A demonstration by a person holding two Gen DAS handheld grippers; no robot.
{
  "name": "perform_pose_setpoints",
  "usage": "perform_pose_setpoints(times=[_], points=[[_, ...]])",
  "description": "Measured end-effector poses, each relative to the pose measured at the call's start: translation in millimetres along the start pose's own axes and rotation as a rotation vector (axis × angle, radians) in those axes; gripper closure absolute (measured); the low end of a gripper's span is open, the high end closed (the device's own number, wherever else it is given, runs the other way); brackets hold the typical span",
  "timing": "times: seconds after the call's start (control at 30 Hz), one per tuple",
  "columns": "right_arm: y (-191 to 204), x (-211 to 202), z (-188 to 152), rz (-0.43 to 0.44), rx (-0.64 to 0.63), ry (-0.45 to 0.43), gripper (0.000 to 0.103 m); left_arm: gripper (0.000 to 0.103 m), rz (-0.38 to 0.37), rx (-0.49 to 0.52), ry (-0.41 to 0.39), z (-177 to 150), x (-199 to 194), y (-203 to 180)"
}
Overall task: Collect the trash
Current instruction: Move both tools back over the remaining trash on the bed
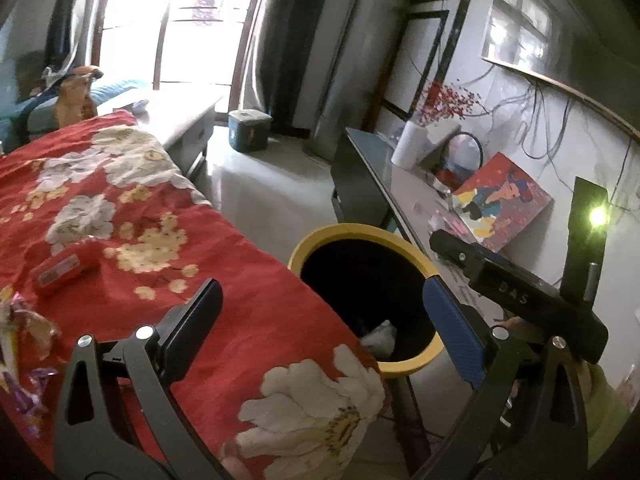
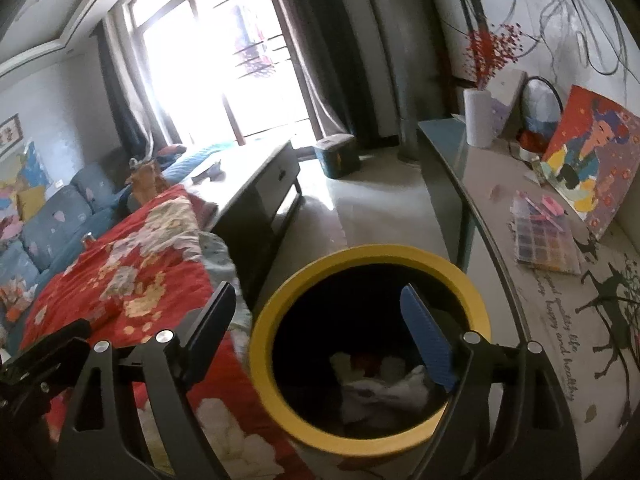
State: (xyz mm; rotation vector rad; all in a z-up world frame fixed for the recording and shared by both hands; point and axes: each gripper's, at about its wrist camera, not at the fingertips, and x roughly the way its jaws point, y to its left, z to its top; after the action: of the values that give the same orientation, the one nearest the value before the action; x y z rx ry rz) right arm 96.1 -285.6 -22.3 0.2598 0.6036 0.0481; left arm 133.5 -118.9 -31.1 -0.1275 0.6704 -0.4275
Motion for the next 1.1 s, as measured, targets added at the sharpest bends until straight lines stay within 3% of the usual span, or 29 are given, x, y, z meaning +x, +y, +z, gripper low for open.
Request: perform_pose_setpoints(times=[1.1], points=[[118, -21, -14, 0.191, -0.183, -0.006, 0.017, 0.011, 0.173, -0.138, -0.137, -5, -77, 87]])
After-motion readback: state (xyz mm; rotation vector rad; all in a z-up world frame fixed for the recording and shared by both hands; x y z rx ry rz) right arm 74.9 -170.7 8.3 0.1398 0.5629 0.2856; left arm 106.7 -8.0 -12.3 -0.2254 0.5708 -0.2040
